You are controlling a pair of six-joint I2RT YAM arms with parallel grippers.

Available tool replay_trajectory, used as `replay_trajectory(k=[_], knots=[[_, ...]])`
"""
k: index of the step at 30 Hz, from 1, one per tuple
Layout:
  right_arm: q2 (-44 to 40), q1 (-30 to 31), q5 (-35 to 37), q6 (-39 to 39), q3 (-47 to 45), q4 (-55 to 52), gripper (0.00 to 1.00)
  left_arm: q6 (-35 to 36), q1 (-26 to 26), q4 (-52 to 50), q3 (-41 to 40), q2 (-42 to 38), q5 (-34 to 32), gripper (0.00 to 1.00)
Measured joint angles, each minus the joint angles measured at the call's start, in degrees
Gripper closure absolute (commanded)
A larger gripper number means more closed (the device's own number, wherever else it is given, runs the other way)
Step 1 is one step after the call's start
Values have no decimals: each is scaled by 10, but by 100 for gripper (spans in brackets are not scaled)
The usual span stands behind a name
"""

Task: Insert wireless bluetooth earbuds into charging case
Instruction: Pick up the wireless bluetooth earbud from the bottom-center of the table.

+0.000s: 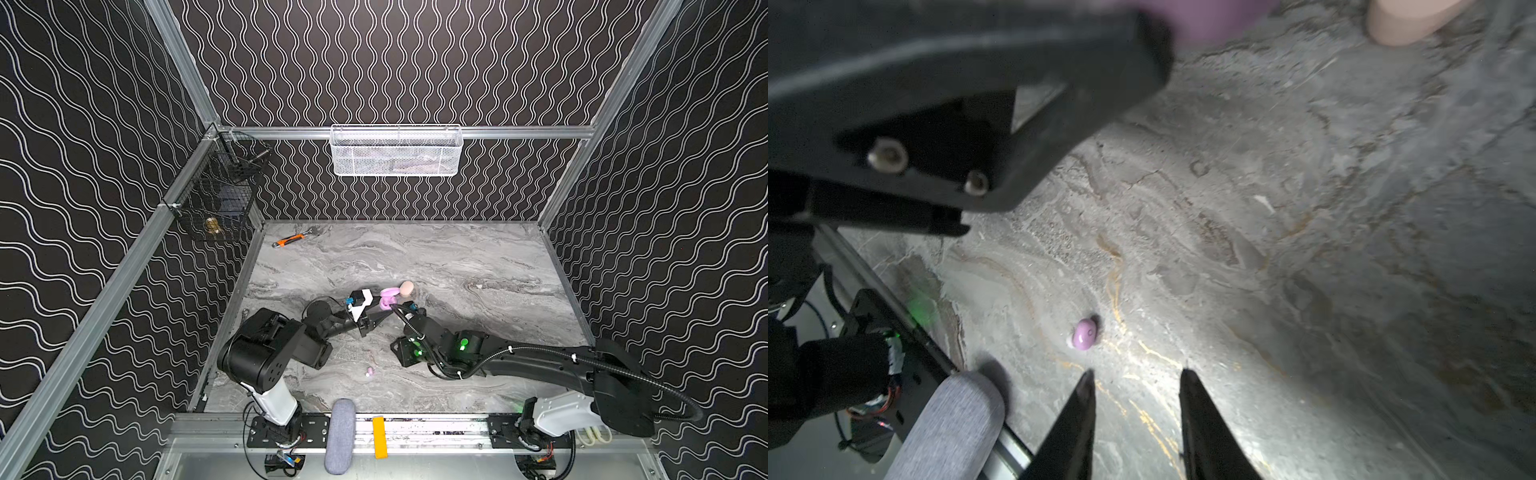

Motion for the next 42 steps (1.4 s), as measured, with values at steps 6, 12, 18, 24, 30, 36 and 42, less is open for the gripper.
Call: replay_trajectory(k=[6, 12, 18, 24, 30, 36, 42], knots=[[45, 16, -28, 5, 3, 23, 66, -4, 8, 0, 0, 0, -20, 65], [92, 26, -57, 7, 17, 44, 67, -29, 25, 0, 8, 4, -44, 65], [128, 31, -95, 16, 21, 76, 68, -44, 36, 0, 12, 8, -59, 65], [153, 32, -120, 33, 15, 108, 68, -47, 39, 0, 13, 8, -61, 64], [177, 32, -131, 45, 18, 116, 68, -49, 40, 0, 13, 8, -61, 64], [183, 28, -133, 58, 16, 125, 68, -49, 40, 0, 13, 9, -61, 64], [193, 22, -134, 65, 15, 139, 69, -51, 40, 0, 15, 10, -58, 64]])
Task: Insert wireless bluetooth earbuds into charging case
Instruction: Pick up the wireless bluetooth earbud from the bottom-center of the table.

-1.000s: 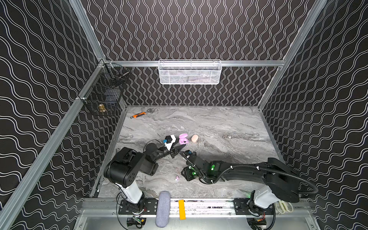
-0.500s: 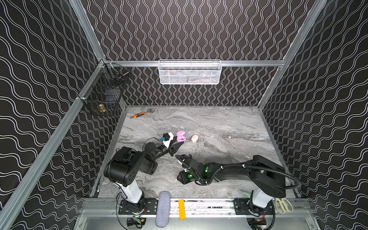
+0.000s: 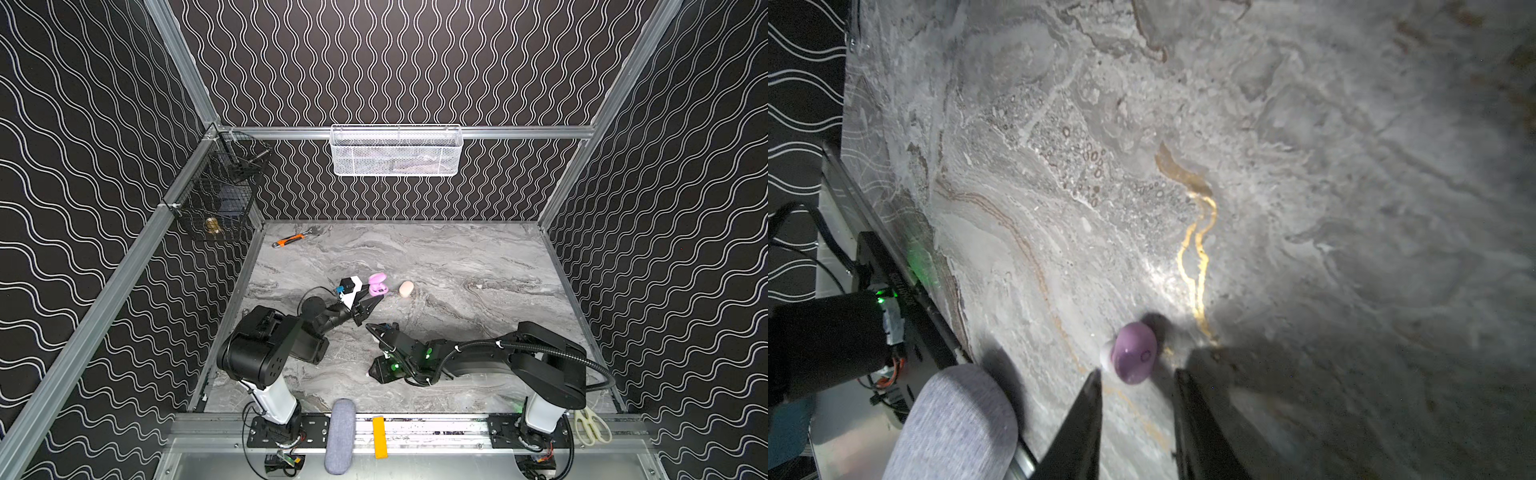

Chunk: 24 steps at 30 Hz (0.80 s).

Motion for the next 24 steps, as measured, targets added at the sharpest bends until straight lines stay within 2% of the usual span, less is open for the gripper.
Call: replay_trajectory(k=[24], knots=[[23, -1, -14, 2, 16, 11, 73, -6, 1, 0, 0, 0, 6, 63]])
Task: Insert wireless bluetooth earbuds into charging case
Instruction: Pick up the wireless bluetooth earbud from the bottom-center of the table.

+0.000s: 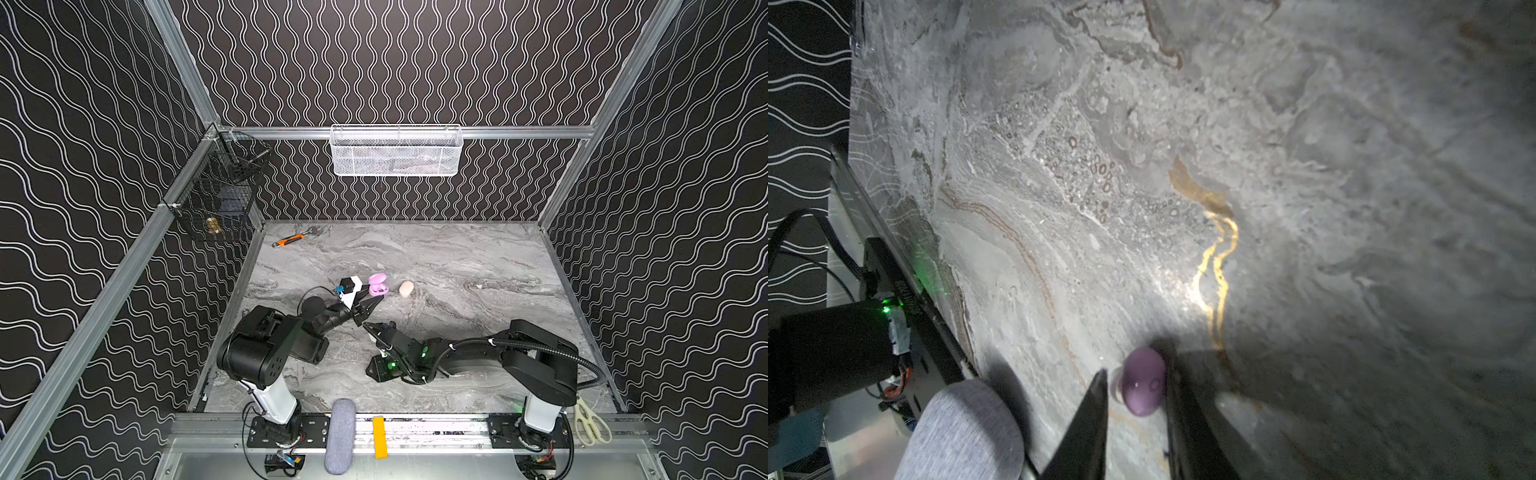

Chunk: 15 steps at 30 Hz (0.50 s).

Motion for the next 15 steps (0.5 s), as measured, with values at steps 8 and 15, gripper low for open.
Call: replay_trajectory(k=[8, 15], knots=[[0, -3, 0, 2, 0, 0, 74, 0, 0, 0, 0, 0, 0, 63], [0, -3, 0, 2, -1, 0, 77, 0, 0, 0, 0, 0, 0, 63]])
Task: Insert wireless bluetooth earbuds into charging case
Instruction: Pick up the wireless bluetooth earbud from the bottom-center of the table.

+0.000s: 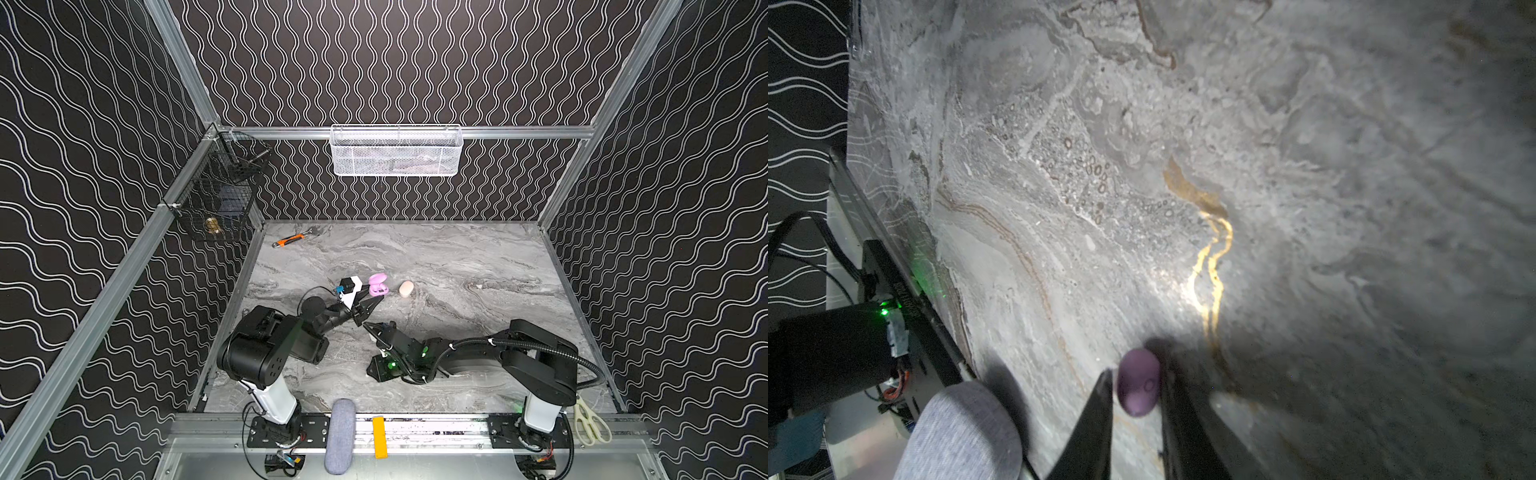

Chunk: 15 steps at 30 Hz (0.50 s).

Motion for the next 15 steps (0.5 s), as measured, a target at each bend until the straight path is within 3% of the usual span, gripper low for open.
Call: replay_trajectory(k=[15], knots=[[-7, 0, 4, 0, 0, -9, 80, 0, 0, 0, 0, 0, 0, 63]])
